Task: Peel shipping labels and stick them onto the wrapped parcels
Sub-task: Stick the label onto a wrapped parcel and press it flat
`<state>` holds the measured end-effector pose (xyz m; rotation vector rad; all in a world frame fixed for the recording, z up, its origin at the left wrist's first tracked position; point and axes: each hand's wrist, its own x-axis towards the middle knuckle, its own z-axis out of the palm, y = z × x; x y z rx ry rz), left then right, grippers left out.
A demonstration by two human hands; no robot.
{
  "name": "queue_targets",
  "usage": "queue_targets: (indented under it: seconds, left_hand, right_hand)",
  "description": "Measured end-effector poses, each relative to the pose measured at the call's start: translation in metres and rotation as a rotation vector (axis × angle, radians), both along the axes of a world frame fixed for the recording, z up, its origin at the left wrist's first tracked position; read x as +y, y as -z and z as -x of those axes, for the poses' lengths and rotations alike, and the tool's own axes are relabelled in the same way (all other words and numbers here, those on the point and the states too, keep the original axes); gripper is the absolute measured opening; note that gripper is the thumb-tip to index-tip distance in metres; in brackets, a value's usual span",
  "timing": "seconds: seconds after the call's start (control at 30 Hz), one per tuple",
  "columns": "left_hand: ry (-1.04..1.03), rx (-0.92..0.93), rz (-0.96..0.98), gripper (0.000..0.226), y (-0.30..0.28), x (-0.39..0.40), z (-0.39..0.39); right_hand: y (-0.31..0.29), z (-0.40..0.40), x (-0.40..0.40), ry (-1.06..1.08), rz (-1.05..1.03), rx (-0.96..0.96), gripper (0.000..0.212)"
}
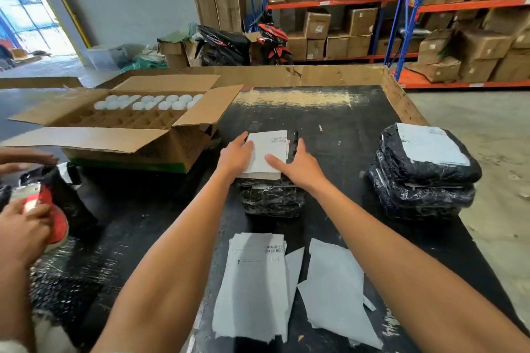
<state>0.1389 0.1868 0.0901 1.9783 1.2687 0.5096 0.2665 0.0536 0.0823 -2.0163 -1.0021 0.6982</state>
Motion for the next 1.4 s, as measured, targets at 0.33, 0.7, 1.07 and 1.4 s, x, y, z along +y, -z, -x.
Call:
queue_targets:
  seconds: [0.33,0.7,1.07,1.4]
  left_hand:
    - [-0.079,-0.019,-0.201,0.056,0.004,-0.028,0.005]
    - [-0.125,-0.219,-0.277,0.047,0.001,-0.042,0.004]
    - [-0.106,-0.482,-0.201,0.040,-0.015,-0.055,-0.006]
    - [0.023,-0.508,0.218,0.037,0.010,-0.074,-0.020]
  right_hand:
    - [0.006,-0.008,-0.013,-0.123,-0.003,-0.169,0.137]
    - [-0.010,-0.012,0.004,0.189,-0.196,0.658,0.080]
    - [0.001,-0.015,0.000,0.415,-0.432,0.755,0.057]
    - [0.013,-0.051,-0.064,0.518,-0.407,0.891,0.042]
